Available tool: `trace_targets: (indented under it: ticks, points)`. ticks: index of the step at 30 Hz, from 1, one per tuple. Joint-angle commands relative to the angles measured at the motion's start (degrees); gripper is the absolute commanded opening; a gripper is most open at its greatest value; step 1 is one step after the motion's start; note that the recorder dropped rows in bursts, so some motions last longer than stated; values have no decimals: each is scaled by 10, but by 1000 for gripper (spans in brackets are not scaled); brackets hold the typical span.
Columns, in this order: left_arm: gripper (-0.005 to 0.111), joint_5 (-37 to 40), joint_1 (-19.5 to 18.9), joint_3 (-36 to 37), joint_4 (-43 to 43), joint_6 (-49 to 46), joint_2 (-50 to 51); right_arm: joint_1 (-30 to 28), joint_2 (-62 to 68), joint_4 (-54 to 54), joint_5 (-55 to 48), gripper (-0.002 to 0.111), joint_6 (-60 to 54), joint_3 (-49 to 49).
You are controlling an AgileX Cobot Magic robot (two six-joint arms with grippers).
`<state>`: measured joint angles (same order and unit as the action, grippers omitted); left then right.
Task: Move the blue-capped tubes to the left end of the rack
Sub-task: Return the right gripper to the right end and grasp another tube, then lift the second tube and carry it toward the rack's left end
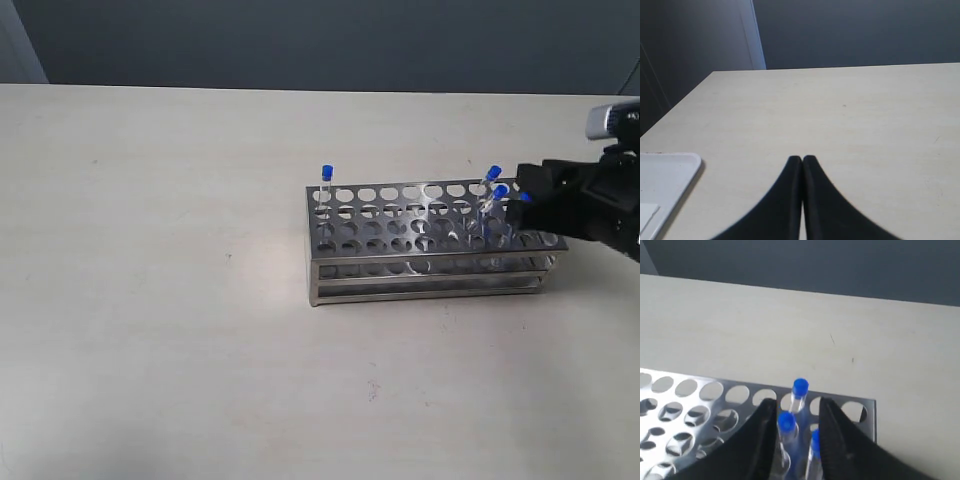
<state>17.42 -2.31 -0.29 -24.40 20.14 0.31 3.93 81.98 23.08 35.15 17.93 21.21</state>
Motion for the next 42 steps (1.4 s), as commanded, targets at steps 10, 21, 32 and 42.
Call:
trace_targets:
  ticks: [10, 21, 32, 42]
  points:
    - [0, -6, 2, 1, -3, 3, -3, -5, 5, -117, 9, 31, -158, -32]
    - [0, -4, 2, 1, -3, 3, -3, -5, 79, -68, 65, 43, -119, -32]
    - [0, -4, 2, 1, -3, 3, -3, -5, 135, -82, 140, 43, -124, -31]
    - [0, -4, 2, 1, -3, 3, -3, -5, 135, -82, 135, 17, -135, -3]
